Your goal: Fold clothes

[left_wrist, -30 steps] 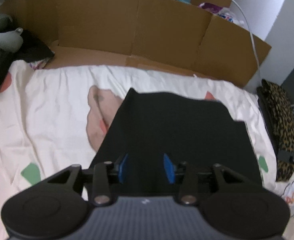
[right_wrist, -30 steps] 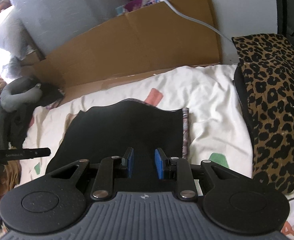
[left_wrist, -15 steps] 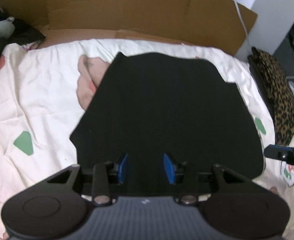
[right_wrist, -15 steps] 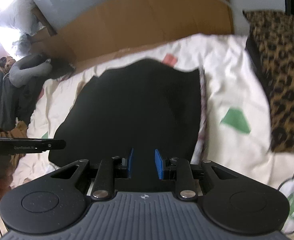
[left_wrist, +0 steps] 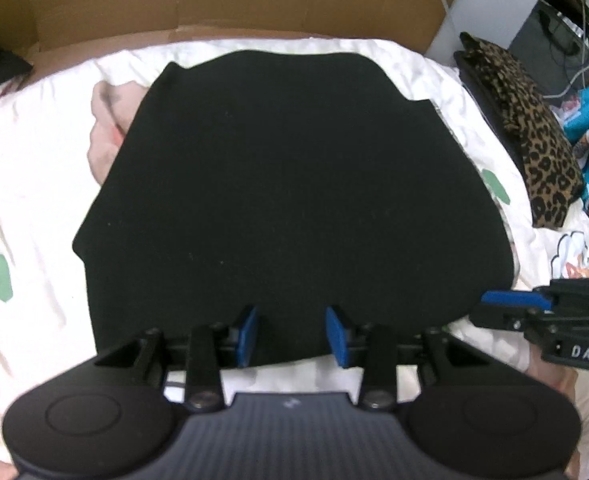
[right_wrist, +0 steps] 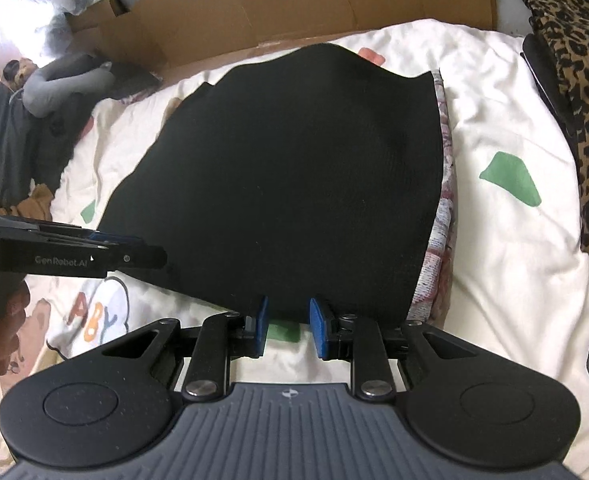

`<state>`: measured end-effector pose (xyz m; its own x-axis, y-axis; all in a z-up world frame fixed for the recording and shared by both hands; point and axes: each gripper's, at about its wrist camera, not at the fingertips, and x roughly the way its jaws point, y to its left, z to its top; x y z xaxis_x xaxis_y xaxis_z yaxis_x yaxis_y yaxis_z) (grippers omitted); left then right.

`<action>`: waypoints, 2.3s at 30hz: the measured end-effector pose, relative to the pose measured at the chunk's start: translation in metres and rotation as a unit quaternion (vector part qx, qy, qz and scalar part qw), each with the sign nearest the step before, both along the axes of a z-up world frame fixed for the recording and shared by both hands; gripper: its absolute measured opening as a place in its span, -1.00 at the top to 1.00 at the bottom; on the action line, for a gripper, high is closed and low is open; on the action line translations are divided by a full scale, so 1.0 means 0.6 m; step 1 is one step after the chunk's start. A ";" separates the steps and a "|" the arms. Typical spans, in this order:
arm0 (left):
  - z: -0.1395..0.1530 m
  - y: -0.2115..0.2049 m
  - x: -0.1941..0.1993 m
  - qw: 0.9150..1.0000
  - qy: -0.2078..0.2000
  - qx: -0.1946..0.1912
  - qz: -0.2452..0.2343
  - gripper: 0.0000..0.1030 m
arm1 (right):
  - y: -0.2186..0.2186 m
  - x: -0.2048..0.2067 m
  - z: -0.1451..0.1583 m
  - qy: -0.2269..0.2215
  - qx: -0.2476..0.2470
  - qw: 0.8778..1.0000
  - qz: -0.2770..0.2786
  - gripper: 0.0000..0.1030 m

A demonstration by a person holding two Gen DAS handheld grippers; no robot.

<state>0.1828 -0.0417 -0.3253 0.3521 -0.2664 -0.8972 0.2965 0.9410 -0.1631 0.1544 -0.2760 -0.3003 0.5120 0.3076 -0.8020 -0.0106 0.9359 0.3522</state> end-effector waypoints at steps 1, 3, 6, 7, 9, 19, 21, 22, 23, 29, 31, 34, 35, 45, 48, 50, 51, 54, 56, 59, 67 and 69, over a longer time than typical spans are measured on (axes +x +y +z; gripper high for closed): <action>-0.002 0.001 0.000 1.000 -0.002 0.001 0.002 0.24 | -0.002 0.001 0.000 0.000 -0.001 1.000 0.000 0.54; -0.003 0.004 0.001 1.000 -0.004 0.003 0.005 0.24 | -0.005 0.003 0.001 -0.002 -0.003 1.000 0.002 0.53; -0.003 0.011 0.003 1.000 -0.007 0.002 0.015 0.24 | -0.009 0.008 0.003 -0.005 -0.008 1.000 0.003 0.53; -0.001 0.013 0.005 1.000 -0.008 0.000 0.018 0.24 | -0.010 0.009 0.004 -0.005 -0.008 1.000 0.003 0.53; 0.001 0.015 0.006 1.000 -0.008 -0.003 0.019 0.22 | -0.007 0.011 0.006 -0.006 -0.007 1.000 0.006 0.51; 0.010 -0.006 -0.024 1.000 -0.015 -0.015 -0.017 0.19 | 0.026 0.012 0.015 -0.017 -0.006 0.999 0.051 0.51; 0.007 -0.012 -0.030 0.999 -0.009 -0.019 -0.028 0.19 | 0.036 0.012 0.012 -0.015 -0.009 0.998 0.062 0.51; 0.006 -0.014 -0.033 0.999 -0.006 -0.020 -0.033 0.19 | 0.040 0.013 0.008 -0.012 -0.009 0.998 0.065 0.51; 0.004 -0.017 -0.036 0.999 -0.003 -0.023 -0.036 0.19 | 0.043 0.014 0.006 -0.009 -0.009 0.998 0.066 0.51; -0.007 -0.026 -0.046 0.999 -0.001 -0.024 -0.047 0.19 | 0.054 0.016 0.002 -0.008 -0.010 0.997 0.077 0.51; -0.013 -0.025 -0.041 0.999 0.002 -0.023 -0.045 0.21 | 0.053 0.020 0.001 -0.007 -0.007 0.997 0.073 0.51; -0.019 -0.029 -0.033 0.999 -0.001 -0.020 -0.051 0.21 | 0.056 0.026 -0.003 -0.007 -0.009 0.997 0.073 0.51; -0.021 -0.031 -0.030 0.999 -0.003 -0.017 -0.051 0.21 | 0.057 0.028 -0.005 -0.007 -0.011 0.997 0.074 0.51; -0.034 -0.024 -0.008 0.998 -0.017 -0.009 -0.052 0.20 | 0.031 0.047 -0.026 0.007 -0.011 0.999 0.044 0.57; -0.034 -0.012 -0.004 0.999 -0.016 -0.012 -0.046 0.30 | 0.017 0.046 -0.031 0.010 -0.012 0.999 0.036 0.71; -0.035 0.001 -0.001 0.999 -0.015 -0.012 -0.038 0.41 | 0.006 0.044 -0.033 0.012 -0.012 0.999 0.028 0.75; -0.034 0.009 0.001 0.999 -0.015 -0.012 -0.032 0.43 | -0.001 0.043 -0.034 0.013 -0.011 1.000 0.022 0.79; -0.033 0.037 0.003 1.000 -0.015 -0.012 -0.013 0.49 | -0.028 0.037 -0.035 0.016 -0.004 1.000 -0.004 0.82; -0.032 0.056 0.002 1.000 -0.015 -0.012 -0.002 0.52 | -0.045 0.034 -0.035 0.018 0.001 1.000 -0.019 0.84; -0.029 0.080 -0.003 1.000 -0.017 -0.007 0.011 0.53 | -0.066 0.025 -0.032 0.016 0.000 0.999 -0.036 0.85; -0.024 0.128 -0.021 0.998 -0.015 0.004 0.058 0.51 | -0.102 0.003 -0.024 0.022 -0.015 0.997 -0.073 0.83; -0.022 0.143 -0.024 0.998 -0.015 0.005 0.066 0.51 | -0.104 -0.003 -0.017 0.017 -0.018 0.997 -0.077 0.81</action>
<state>0.1682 0.0440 -0.3386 0.4110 -0.2072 -0.8878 0.1741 0.9737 -0.1466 0.1523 -0.3385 -0.3104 0.5225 0.1975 -0.8295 0.1459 0.9378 0.3151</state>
